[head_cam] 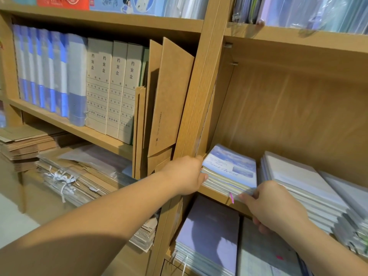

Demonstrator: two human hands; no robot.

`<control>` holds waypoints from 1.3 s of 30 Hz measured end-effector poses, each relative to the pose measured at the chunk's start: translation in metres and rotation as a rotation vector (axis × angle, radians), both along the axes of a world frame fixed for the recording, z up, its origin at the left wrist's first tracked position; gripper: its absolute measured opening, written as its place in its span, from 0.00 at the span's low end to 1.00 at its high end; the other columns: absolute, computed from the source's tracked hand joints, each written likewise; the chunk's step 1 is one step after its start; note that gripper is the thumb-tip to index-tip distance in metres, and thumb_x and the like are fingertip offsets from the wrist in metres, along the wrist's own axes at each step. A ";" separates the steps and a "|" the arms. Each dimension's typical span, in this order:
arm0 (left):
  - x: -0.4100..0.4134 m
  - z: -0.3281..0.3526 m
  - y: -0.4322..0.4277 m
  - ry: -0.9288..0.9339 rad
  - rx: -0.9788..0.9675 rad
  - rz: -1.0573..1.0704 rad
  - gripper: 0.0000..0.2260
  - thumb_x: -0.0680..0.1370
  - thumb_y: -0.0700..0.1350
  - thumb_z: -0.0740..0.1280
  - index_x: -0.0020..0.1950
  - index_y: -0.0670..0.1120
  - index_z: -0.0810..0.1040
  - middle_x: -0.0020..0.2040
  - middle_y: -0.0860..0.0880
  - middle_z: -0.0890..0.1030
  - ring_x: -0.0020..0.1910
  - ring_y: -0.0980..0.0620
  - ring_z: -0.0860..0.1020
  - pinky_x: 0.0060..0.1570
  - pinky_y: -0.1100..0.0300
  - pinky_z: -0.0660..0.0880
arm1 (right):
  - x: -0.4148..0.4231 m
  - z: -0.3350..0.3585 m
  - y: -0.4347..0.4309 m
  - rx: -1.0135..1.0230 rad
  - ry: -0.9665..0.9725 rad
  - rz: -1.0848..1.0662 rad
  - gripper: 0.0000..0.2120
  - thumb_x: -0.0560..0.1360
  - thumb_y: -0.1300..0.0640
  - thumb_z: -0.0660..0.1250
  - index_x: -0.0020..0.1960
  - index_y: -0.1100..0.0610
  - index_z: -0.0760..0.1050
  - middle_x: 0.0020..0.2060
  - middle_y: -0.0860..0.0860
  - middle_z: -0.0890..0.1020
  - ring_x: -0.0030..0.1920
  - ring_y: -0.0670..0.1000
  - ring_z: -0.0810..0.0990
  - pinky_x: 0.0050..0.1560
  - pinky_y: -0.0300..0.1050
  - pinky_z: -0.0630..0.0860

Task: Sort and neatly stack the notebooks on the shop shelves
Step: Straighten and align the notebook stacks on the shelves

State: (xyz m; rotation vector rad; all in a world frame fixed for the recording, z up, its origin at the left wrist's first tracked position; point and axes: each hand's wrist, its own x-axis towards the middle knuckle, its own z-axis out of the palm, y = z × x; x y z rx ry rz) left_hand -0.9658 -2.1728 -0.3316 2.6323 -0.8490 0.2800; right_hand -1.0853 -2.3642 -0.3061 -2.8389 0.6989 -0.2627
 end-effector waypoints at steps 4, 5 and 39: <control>-0.008 0.006 0.001 0.000 0.043 0.017 0.14 0.82 0.56 0.64 0.62 0.49 0.71 0.52 0.49 0.79 0.45 0.50 0.78 0.37 0.56 0.75 | 0.000 0.004 0.002 0.004 0.036 -0.001 0.24 0.80 0.38 0.63 0.36 0.55 0.80 0.21 0.47 0.80 0.24 0.49 0.82 0.45 0.48 0.83; -0.011 0.010 0.001 -0.007 0.058 0.034 0.11 0.81 0.53 0.65 0.59 0.49 0.71 0.51 0.50 0.79 0.44 0.51 0.78 0.36 0.57 0.75 | -0.001 0.006 0.000 0.002 0.043 0.006 0.24 0.79 0.38 0.63 0.36 0.55 0.80 0.21 0.47 0.81 0.23 0.48 0.82 0.44 0.46 0.83; -0.068 0.045 -0.133 -0.066 0.249 -0.176 0.15 0.83 0.62 0.59 0.50 0.50 0.67 0.42 0.52 0.69 0.39 0.53 0.69 0.40 0.55 0.65 | -0.073 0.039 -0.127 0.313 0.056 -0.031 0.23 0.78 0.40 0.70 0.45 0.62 0.75 0.23 0.53 0.80 0.20 0.52 0.74 0.32 0.45 0.75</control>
